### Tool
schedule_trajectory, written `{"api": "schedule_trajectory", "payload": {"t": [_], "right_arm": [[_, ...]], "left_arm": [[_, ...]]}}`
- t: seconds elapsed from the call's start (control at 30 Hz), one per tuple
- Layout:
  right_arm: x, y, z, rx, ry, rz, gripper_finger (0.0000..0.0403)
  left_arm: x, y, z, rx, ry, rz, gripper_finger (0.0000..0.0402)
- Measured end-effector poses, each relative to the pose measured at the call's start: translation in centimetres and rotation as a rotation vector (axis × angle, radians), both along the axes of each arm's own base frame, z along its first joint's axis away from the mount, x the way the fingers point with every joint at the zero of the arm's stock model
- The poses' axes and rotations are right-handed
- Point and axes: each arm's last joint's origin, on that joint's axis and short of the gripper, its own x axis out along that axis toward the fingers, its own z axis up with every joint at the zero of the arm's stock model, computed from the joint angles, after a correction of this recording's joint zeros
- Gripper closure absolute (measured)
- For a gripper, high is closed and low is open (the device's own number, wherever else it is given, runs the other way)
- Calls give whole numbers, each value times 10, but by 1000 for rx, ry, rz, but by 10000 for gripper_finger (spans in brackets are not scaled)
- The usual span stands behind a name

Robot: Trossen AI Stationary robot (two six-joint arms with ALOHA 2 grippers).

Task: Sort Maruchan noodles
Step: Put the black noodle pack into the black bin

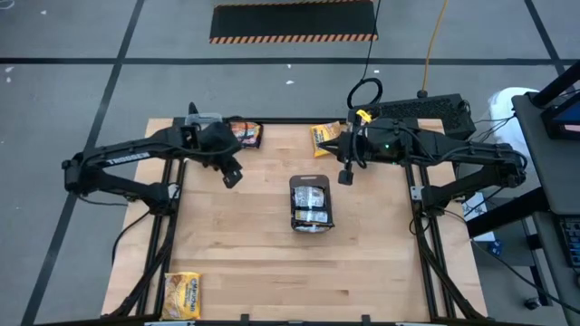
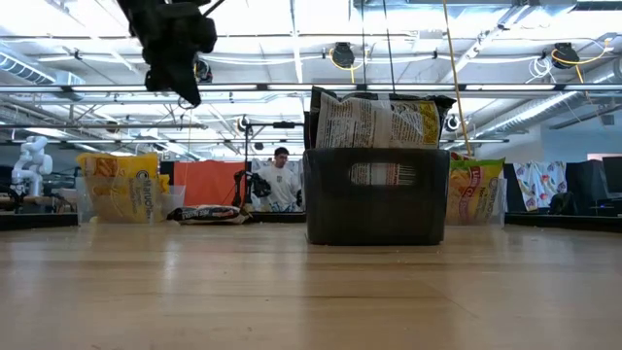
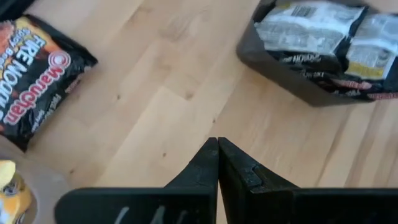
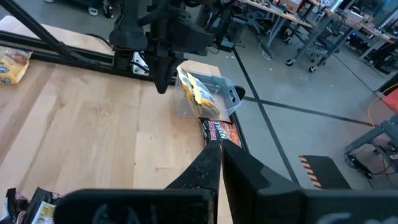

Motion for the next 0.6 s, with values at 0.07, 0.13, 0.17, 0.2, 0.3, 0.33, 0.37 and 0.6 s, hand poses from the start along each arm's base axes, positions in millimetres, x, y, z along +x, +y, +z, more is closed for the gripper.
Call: {"api": "schedule_trajectory", "payload": {"t": [0.07, 0.13, 0.17, 0.2, 0.3, 0.33, 0.37, 0.6], "right_arm": [[0, 0, 0, 0, 0, 0, 390], [0, 0, 0, 0, 0, 0, 390], [0, 0, 0, 0, 0, 0, 390], [0, 0, 0, 0, 0, 0, 390], [0, 0, 0, 0, 0, 0, 390], [0, 0, 0, 0, 0, 0, 390], [0, 0, 0, 0, 0, 1, 390], [0, 0, 0, 0, 1, 1, 390]], "left_arm": [[2, 1, 1, 9, -22, -1, 394], [6, 2, 3, 21, -63, 4, 390], [7, 3, 5, 33, -85, -1, 388], [9, 3, 6, 56, -102, -21, 385], [13, 5, 10, 142, -140, -95, 373], [14, 6, 11, 179, -149, -104, 368], [14, 7, 12, 208, -155, -103, 362], [21, 23, 6, 338, -98, -32, 324]]}}
